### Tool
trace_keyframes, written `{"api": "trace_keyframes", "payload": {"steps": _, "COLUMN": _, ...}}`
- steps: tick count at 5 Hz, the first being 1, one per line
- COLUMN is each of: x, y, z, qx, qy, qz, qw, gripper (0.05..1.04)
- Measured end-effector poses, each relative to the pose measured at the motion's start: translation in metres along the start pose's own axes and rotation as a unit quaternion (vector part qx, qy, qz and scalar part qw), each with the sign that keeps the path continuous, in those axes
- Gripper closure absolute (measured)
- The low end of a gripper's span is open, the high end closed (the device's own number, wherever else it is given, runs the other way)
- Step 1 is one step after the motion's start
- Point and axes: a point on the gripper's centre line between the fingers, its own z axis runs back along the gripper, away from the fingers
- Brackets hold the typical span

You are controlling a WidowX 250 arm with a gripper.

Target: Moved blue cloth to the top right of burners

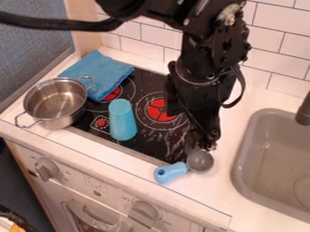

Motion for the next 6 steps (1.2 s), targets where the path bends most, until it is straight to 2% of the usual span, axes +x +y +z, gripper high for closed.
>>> {"api": "trace_keyframes", "payload": {"steps": 1, "x": -0.002, "y": -0.002, "z": -0.005, "qx": -0.004, "qy": 0.011, "qz": 0.002, "qw": 0.9999, "gripper": 0.083}}
{"api": "trace_keyframes", "payload": {"steps": 2, "x": 0.013, "y": 0.007, "z": 0.003, "qx": 0.006, "qy": -0.008, "qz": 0.014, "qw": 0.9998, "gripper": 0.083}}
{"api": "trace_keyframes", "payload": {"steps": 3, "x": 0.019, "y": 0.029, "z": 0.01, "qx": 0.023, "qy": -0.014, "qz": 0.037, "qw": 0.999, "gripper": 0.083}}
{"api": "trace_keyframes", "payload": {"steps": 4, "x": 0.021, "y": 0.066, "z": 0.009, "qx": 0.016, "qy": -0.02, "qz": 0.084, "qw": 0.9962, "gripper": 0.083}}
{"api": "trace_keyframes", "payload": {"steps": 5, "x": 0.011, "y": 0.112, "z": 0.005, "qx": 0.025, "qy": 0.005, "qz": 0.159, "qw": 0.987, "gripper": 0.083}}
{"api": "trace_keyframes", "payload": {"steps": 6, "x": -0.005, "y": 0.152, "z": -0.003, "qx": 0.03, "qy": 0.021, "qz": 0.206, "qw": 0.9778, "gripper": 0.083}}
